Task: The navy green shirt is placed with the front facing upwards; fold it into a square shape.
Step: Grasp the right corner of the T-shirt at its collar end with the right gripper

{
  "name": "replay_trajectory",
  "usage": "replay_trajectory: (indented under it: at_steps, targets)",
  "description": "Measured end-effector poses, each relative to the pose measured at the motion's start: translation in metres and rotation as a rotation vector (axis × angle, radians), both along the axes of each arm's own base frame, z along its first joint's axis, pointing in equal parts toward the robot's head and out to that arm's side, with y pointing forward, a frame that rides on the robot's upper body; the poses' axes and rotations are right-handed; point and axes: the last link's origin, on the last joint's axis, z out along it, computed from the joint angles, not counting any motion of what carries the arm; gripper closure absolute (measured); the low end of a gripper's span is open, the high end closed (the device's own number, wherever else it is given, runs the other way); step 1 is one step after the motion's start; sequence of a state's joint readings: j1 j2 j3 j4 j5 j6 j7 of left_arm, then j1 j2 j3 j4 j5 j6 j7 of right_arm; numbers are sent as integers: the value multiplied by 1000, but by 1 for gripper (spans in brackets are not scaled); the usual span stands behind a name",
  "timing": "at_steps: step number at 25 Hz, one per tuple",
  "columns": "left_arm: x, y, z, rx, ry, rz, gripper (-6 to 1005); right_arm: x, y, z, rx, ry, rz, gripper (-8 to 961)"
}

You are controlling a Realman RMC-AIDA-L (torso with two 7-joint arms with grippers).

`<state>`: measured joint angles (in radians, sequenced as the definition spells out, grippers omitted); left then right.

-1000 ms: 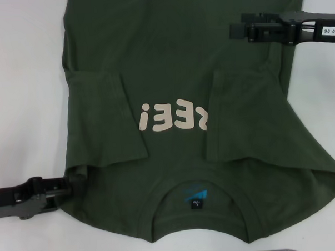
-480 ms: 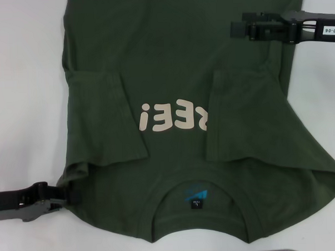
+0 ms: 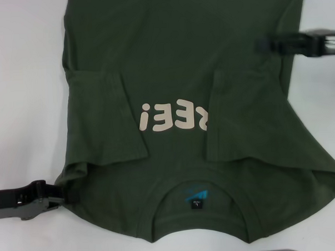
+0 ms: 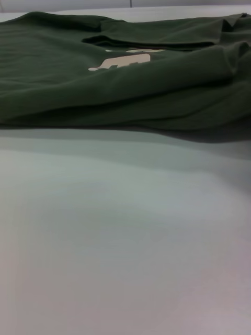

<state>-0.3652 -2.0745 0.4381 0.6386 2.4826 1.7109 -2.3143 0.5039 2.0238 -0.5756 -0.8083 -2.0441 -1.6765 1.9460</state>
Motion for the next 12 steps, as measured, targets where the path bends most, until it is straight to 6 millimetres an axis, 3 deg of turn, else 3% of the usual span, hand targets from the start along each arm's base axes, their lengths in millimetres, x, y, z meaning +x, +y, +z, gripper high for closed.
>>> replay_trajectory:
  at_steps: [5,9,12]
  targets:
    - [0,0,1,-4,4,-5,985,43,-16,41,-75,-145,-228,28]
    - [0,1,3,4,10,-10,985,56,-28,63,-148,-214,-273,28]
    - [-1,2,4,11,10,-8,985,55,-39,67,-228,-253,-230,28]
